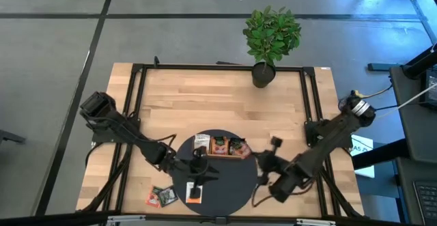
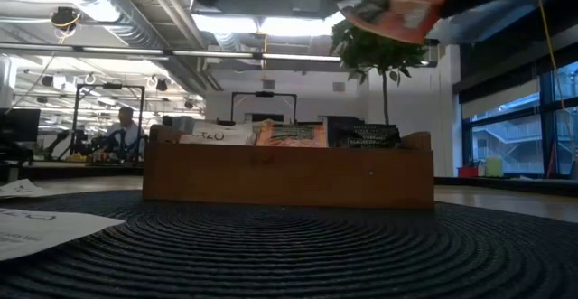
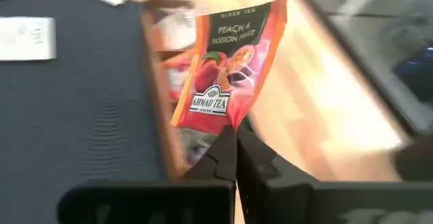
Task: Pick & Place Tea
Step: Put the orange black tea bag into the middle section of the wooden organizer
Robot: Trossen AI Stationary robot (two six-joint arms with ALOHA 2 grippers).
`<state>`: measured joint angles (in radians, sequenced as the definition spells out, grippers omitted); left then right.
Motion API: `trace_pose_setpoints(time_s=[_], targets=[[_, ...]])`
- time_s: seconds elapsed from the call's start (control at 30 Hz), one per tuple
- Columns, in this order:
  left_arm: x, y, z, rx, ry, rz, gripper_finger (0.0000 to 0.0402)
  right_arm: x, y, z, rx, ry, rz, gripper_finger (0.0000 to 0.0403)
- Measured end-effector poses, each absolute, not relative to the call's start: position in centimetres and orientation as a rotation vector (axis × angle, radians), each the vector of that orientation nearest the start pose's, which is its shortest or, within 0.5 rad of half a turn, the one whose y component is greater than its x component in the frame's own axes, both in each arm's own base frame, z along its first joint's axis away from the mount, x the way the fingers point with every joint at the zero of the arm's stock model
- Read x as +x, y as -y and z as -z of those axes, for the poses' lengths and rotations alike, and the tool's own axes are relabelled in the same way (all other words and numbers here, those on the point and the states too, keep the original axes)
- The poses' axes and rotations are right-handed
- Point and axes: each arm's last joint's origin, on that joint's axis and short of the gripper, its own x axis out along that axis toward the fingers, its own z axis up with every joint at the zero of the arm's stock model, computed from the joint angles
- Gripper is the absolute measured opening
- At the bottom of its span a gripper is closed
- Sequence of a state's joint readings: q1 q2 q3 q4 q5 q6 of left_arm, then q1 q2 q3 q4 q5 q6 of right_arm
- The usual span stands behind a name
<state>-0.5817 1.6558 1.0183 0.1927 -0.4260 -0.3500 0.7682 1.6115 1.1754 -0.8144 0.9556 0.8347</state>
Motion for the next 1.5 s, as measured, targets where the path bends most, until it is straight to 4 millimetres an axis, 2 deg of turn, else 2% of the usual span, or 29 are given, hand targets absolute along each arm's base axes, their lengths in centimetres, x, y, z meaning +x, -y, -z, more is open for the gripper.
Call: trace_pose_setpoints(time_s=[0.1,0.2,0.27,0.37,0.47,0.57,1.0,1.5], targets=[[31.4,17.7,-22.7,-0.09,-0.421,0.064,0.0097,21.4,-18.1,-22.9,-0.125,-0.585,0.497,0.0002],[31.5,14.9,-22.1,-0.052,-0.484,0.026,0.0097,20.1,-16.9,-22.0,-0.06,-0.486,0.507,0.0002],[31.3,12.8,-22.0,-0.109,-0.416,0.013,0.0096,20.1,-16.8,-21.6,-0.043,-0.414,0.484,0.0002],[30.8,10.6,-21.9,-0.169,-0.216,0.064,0.0096,20.6,-17.1,-21.4,-0.095,-0.333,0.434,0.0002],[30.0,9.2,-21.2,-0.191,-0.059,0.114,0.0098,21.3,-17.3,-21.4,-0.143,-0.265,0.424,0.0002],[29.4,8.3,-20.6,-0.199,-0.006,0.102,0.0096,21.8,-17.0,-21.5,-0.179,-0.235,0.444,0.0003],[29.3,7.4,-20.5,-0.249,0.038,-0.048,0.0094,25.8,-14.0,-22.1,-0.183,-0.181,0.426,0.0004],[29.2,7.4,-21.0,-0.274,0.089,-0.031,0.009,27.7,-11.9,-23.1,-0.154,-0.104,0.318,0.0005]])
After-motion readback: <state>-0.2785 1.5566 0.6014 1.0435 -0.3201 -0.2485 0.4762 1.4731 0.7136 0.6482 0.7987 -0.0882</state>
